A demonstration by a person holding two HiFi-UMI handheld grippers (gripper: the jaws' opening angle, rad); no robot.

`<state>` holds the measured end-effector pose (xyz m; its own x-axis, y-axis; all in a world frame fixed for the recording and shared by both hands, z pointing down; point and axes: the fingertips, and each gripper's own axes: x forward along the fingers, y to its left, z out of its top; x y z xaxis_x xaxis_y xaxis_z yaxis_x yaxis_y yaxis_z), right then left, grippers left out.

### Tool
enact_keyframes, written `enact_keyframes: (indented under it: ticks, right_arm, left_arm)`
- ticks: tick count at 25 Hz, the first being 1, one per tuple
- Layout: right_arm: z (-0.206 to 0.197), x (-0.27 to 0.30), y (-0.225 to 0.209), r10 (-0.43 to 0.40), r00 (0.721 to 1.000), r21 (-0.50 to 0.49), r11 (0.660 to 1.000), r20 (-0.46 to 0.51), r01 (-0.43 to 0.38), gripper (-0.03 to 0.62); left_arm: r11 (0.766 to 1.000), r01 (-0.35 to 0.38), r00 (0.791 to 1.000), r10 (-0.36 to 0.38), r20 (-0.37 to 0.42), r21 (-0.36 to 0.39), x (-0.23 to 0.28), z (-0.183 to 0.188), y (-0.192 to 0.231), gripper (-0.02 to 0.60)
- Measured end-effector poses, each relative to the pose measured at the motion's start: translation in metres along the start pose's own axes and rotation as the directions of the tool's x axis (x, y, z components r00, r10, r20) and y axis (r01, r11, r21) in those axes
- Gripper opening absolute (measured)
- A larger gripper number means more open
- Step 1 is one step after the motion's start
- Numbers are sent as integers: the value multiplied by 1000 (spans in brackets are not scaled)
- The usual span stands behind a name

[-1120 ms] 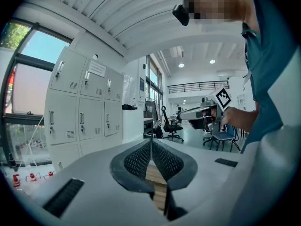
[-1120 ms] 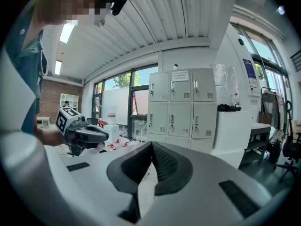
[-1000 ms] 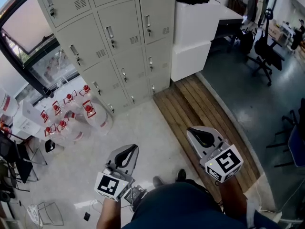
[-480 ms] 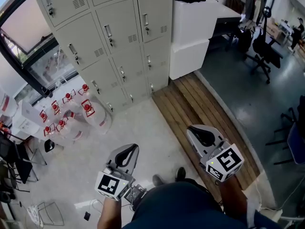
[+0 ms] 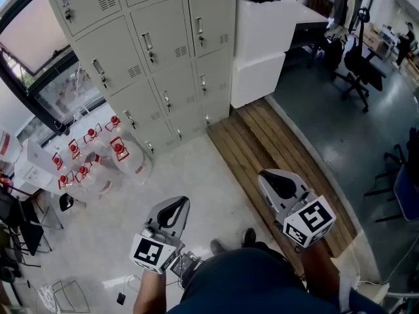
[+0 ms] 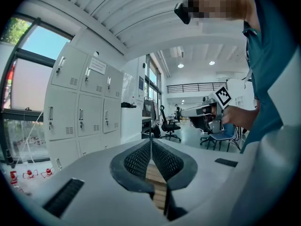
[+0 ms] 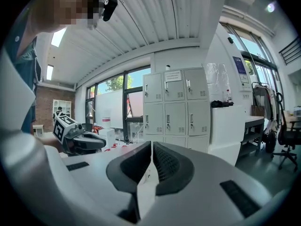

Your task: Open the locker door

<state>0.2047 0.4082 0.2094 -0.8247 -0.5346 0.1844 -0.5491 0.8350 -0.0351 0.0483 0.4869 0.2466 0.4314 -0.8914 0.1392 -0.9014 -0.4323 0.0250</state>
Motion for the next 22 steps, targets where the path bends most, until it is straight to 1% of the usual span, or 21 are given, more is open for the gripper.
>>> enact_keyframes:
  ticks: [3, 7, 10, 13, 16, 19, 22]
  right_arm:
    - [0, 8, -1, -15, 1000, 0, 1000, -2, 15, 38]
    - [3, 15, -6, -37, 999, 0, 999, 3, 37, 38]
    - [-3, 17, -19, -52, 999, 18, 998, -16, 53, 38]
    - [-12, 25, -39, -49, 998, 29, 998, -33, 50, 38]
    - [-13, 44, -60, -32, 999, 43, 999, -32, 33, 38]
    - [-2, 63, -87, -16, 1000, 32, 999, -8, 16, 38]
    - [-4, 75, -112, 1, 1000, 45, 999, -15, 0, 38]
  left_arm:
    - [1000, 6, 1000, -6, -5, 7, 2, -3, 11, 26]
    - [999, 35, 999, -35, -9, 6, 9, -6, 15, 26]
    - [1000, 30, 998, -30, -50, 0, 21, -12, 21, 26]
    - [1000, -6, 995, 6, -96, -2, 39, -16, 31, 26]
    - [1000, -24, 995, 22, -96, -15, 61, -18, 43, 26]
    - [999, -28, 996, 24, -90, -38, 89, -17, 50, 26]
    - [1000, -15, 994, 12, -111, -26, 120, -19, 52, 26]
